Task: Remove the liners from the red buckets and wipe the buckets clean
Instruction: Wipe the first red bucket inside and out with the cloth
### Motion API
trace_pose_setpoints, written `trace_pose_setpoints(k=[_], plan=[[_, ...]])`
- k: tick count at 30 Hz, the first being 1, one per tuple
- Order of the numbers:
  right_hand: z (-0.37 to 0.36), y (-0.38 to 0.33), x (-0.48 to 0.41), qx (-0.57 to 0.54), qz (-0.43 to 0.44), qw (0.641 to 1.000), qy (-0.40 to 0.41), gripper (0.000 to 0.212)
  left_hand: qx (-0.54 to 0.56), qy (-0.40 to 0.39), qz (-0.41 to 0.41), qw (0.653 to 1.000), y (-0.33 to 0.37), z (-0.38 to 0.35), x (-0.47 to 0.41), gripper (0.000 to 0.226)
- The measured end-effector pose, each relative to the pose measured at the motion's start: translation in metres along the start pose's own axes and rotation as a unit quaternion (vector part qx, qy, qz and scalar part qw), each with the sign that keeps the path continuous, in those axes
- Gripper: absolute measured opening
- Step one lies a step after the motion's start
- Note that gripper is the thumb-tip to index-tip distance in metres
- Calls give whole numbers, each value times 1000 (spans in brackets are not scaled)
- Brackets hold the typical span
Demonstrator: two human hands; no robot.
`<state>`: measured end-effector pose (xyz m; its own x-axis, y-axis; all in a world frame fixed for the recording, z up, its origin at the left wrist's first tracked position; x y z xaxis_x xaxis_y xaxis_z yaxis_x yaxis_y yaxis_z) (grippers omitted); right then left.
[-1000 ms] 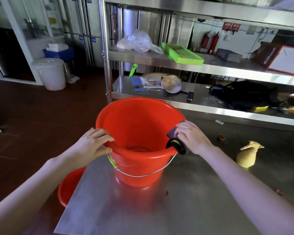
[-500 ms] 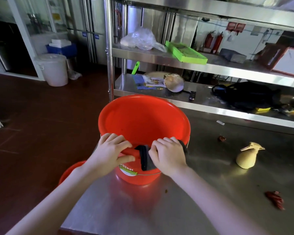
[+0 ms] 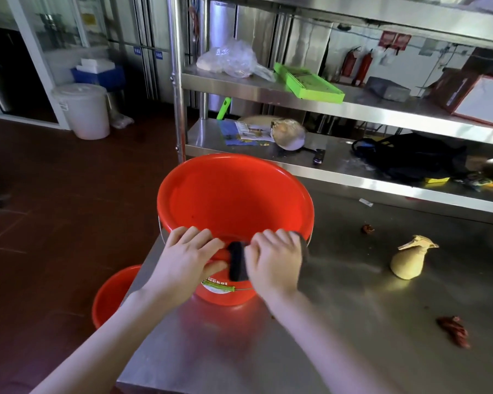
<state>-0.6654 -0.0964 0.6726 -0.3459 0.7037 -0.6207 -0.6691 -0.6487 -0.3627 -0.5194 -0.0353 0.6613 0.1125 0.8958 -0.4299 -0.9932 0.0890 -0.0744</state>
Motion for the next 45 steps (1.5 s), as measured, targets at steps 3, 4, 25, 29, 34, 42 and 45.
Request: trace_pose_setpoints(k=[3,4,25,29,34,42,45], plan=[[-4,-17,3,-11,63,998,0,25,10,-4,-22,1000,-3,6,1,45],[-4,-11,-2,-18,90,995,-30,24,9,-19,-27,999,-13,7,2,51],[11,24,-13,-28,125,985,-118,28,-8,64,-15,998,17,-3,-2,36],[23,88,-55,-12,70,969,-235,31,-10,31,-27,999,19,-7,-3,40],[17,65,-34,-8,2,995,-103,32,-26,28,11,999,20,-1,-6,38],[12,20,-3,-59,110,990,-62,27,30,-31,31,999,-31,3,6,64],[19,61,-32,-55,111,978,-167,34,21,-80,-1,997,-62,1,13,74]])
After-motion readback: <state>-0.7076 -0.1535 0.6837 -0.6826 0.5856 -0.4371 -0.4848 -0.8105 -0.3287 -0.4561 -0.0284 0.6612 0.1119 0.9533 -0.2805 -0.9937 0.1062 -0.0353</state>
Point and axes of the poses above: each hand's wrist, its own x-axis away from the middle knuckle, its own z-axis out of the back of the hand, y = z × x, the point moved 7 cm from there along -x, towards the middle knuckle, and after that the axes turned 10 degrees about -x, right-handed, at the moved point
